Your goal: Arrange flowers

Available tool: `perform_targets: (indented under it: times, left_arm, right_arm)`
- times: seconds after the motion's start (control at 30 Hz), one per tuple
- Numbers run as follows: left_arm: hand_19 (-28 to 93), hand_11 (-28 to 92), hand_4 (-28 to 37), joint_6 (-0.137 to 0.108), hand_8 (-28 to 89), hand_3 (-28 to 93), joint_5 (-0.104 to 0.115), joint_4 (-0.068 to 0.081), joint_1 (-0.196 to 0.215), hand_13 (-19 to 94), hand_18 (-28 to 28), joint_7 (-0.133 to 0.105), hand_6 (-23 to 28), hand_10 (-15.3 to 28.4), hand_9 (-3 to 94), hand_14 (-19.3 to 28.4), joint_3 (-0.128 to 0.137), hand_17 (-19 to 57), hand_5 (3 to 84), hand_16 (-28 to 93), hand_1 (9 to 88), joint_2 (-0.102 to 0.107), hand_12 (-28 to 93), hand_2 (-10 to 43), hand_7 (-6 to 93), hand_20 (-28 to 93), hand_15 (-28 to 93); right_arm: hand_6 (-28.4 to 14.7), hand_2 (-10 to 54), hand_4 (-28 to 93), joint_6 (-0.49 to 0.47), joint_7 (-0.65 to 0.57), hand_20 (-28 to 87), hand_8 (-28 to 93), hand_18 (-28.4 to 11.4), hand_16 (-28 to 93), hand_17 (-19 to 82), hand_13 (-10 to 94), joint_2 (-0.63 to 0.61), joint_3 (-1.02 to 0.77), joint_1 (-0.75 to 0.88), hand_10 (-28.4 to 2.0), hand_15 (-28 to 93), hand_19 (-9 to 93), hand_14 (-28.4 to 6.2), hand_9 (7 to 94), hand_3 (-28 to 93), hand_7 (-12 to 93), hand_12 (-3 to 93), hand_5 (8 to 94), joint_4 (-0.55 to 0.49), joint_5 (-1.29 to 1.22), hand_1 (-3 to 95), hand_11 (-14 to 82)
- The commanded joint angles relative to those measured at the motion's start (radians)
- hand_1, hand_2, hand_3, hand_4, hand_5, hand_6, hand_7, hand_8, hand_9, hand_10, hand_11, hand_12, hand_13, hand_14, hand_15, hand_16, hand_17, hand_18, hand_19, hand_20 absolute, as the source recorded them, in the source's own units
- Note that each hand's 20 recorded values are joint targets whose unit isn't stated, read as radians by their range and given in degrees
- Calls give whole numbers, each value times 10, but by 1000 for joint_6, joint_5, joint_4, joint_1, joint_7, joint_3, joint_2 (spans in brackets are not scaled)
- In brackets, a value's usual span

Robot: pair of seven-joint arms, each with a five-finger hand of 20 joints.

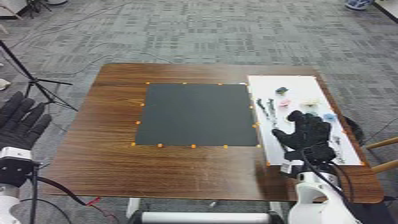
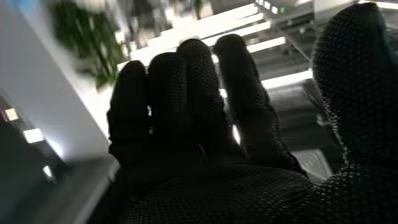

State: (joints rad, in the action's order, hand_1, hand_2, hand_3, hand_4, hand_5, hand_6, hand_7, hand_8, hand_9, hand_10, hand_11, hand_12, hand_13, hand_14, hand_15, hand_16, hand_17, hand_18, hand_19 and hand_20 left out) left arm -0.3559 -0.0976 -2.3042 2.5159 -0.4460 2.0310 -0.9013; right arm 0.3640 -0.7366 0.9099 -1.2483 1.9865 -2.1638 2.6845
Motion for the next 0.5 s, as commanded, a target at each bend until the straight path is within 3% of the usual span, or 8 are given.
perform_targets:
  times: [0.03, 0.13, 0.17, 0.23, 0.37, 0.5]
  left_arm:
    - [224, 154, -277, -15, -68, 720, 15, -10, 16, 247, 116, -18, 93, 132, 326, 132, 13, -3, 391, -17, 263, -7, 121, 168, 82, 122, 269]
    - [225, 156, -270, -15, -68, 721, 13, -7, 10, 247, 116, -13, 93, 133, 326, 132, 10, -4, 393, -17, 266, -3, 121, 171, 84, 122, 271]
    - [225, 157, -269, -14, -68, 720, 13, -4, 5, 247, 116, -8, 93, 133, 326, 132, 9, -4, 393, -18, 266, -1, 121, 171, 85, 122, 272]
    - [225, 157, -266, -17, -69, 720, 14, -5, 8, 248, 116, -9, 93, 132, 326, 132, 11, -4, 393, -18, 266, -2, 122, 171, 85, 122, 273]
    - [225, 157, -265, -17, -69, 720, 16, -2, 4, 248, 116, -9, 93, 133, 326, 132, 12, -4, 393, -19, 266, 0, 122, 171, 87, 122, 273]
    - [225, 160, -266, -15, -70, 719, 16, -2, 1, 247, 116, -7, 93, 135, 327, 132, 13, -3, 394, -19, 267, 0, 122, 170, 89, 121, 274]
  right_arm:
    - [-118, -95, -283, -188, -88, 415, -111, -280, 360, 193, 326, -88, 43, -50, -243, 748, 775, -273, 453, 653, 298, 330, 512, -26, -5, 394, 496]
    - [-127, -95, -283, -220, -107, 434, -108, -283, 372, 193, 324, -106, 63, -60, -256, 749, 776, -283, 447, 486, 295, 345, 517, -25, -4, 460, 501]
    - [-129, -95, -283, -219, -116, 448, -113, -284, 381, 193, 325, -108, 66, -57, -261, 749, 774, -283, 443, 370, 300, 357, 519, -27, -3, 512, 512]
    - [-131, -95, -283, -216, -123, 459, -114, -284, 388, 194, 329, -109, 71, -59, -265, 753, 776, -284, 439, 308, 313, 367, 522, -24, 7, 537, 525]
    - [-132, -95, -283, -252, -134, 482, -130, -284, 399, 198, 333, -106, 68, -58, -267, 751, 773, -284, 441, 433, 332, 369, 525, -24, -1, 487, 535]
    - [-129, -95, -283, -335, -132, 491, -127, -284, 401, 199, 338, -99, 68, -64, -267, 753, 772, -284, 448, 636, 331, 370, 538, -25, -34, 420, 535]
